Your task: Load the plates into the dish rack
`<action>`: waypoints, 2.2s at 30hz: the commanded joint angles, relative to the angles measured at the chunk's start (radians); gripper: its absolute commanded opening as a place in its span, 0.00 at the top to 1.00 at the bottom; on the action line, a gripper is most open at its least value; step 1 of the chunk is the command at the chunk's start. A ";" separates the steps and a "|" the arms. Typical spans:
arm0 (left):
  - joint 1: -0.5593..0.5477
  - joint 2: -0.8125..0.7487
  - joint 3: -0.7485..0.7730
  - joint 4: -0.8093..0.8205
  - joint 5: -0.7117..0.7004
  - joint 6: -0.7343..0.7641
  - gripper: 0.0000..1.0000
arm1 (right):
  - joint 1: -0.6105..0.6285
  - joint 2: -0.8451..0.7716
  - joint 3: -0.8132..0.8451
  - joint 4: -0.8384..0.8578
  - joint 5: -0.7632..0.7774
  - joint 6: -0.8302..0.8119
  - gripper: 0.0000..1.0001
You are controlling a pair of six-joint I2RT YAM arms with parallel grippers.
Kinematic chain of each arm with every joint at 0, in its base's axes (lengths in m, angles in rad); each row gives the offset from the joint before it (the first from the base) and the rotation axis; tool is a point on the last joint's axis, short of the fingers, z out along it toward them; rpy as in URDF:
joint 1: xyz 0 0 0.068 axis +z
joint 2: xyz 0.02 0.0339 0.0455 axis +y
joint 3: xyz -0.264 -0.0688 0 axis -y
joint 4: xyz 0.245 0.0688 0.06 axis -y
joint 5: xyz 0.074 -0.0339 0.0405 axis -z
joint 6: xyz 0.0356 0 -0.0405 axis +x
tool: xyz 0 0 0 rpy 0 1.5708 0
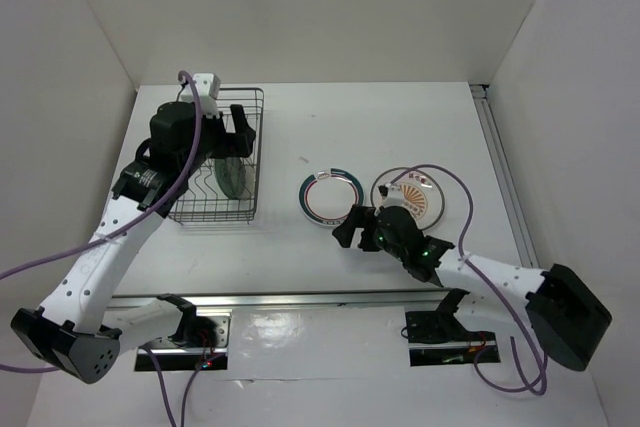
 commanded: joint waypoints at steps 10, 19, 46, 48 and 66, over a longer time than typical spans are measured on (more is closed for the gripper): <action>0.001 -0.031 0.000 0.059 0.047 0.003 0.00 | 0.022 0.367 0.049 0.394 0.251 0.116 0.04; 0.001 -0.031 0.000 0.059 0.090 0.003 0.00 | 0.022 0.575 0.110 0.506 0.296 0.233 0.16; 0.001 -0.022 0.009 0.059 0.128 -0.006 0.00 | 0.013 0.745 0.270 0.328 0.440 0.428 1.00; 0.001 -0.013 0.009 0.059 0.128 -0.006 0.00 | 0.013 0.718 0.270 0.328 0.449 0.439 1.00; 0.001 0.035 0.009 0.059 0.166 -0.033 0.00 | -0.032 0.389 0.261 0.327 0.575 0.319 1.00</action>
